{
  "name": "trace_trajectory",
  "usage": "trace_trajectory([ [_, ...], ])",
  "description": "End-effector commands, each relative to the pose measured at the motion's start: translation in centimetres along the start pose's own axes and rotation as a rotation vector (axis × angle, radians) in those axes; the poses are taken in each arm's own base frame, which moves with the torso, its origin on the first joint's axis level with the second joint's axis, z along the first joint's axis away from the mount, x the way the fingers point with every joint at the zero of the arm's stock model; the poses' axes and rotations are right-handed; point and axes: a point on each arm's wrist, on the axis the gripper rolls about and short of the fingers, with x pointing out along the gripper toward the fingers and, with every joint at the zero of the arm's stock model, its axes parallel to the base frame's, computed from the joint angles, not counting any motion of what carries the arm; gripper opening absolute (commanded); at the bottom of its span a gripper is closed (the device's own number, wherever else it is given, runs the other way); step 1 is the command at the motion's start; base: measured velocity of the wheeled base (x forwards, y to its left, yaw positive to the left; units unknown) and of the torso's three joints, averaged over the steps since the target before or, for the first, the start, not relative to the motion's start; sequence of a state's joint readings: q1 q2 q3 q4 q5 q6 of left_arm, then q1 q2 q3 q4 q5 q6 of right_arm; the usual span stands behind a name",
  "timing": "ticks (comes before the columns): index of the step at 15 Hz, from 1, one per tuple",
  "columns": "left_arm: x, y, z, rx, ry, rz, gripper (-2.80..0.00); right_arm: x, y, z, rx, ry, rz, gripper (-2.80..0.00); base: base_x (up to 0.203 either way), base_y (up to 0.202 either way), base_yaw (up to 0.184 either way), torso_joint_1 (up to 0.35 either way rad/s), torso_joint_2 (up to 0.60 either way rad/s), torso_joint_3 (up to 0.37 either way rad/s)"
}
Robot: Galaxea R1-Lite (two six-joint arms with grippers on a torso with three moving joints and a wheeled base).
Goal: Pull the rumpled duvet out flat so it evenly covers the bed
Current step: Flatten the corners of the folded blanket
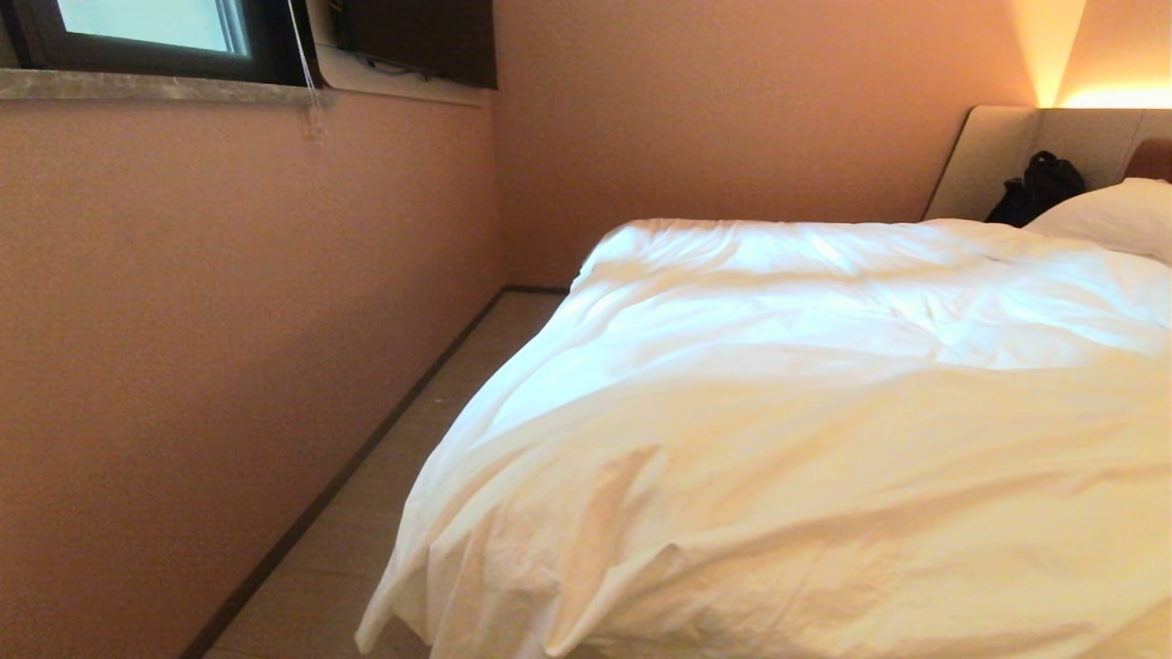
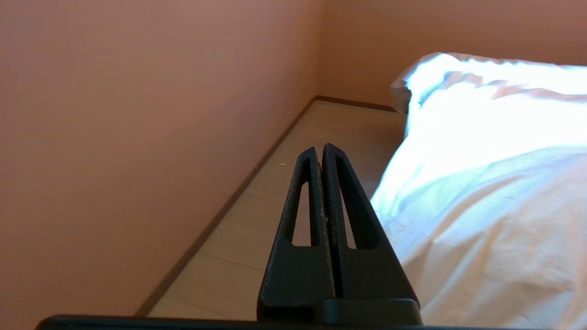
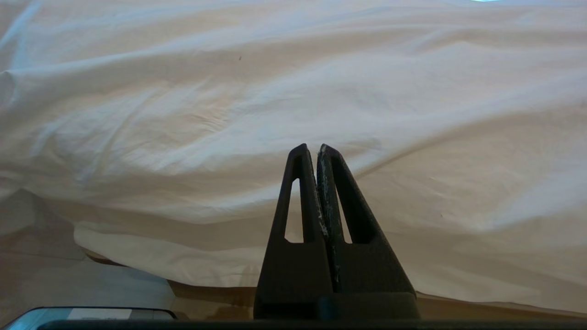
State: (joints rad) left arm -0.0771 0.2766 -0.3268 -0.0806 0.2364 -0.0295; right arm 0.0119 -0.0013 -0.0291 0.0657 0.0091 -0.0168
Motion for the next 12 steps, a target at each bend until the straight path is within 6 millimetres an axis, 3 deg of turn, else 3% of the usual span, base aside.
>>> trace_trajectory([
  [1, 0.2, -0.1, 0.4, 0.005, 0.002, 0.03, -2.8, 0.0, 0.0, 0.0, 0.0, 0.001, 0.0, -2.8, 0.0, 0.0, 0.0, 0.0, 0.0, 0.0],
  [5, 0.0, -0.3, 1.0, 0.041, -0.019, 0.173, -2.8, 0.0, 0.0, 0.0, 0.0, 0.001, 0.0, -2.8, 0.0, 0.0, 0.0, 0.0, 0.0, 0.0],
  [12, 0.3, -0.4, -0.4, 0.048, 0.016, 0.15, -2.8, 0.0, 0.0, 0.0, 0.0, 0.001, 0.0, -2.8, 0.0, 0.0, 0.0, 0.0, 0.0, 0.0],
])
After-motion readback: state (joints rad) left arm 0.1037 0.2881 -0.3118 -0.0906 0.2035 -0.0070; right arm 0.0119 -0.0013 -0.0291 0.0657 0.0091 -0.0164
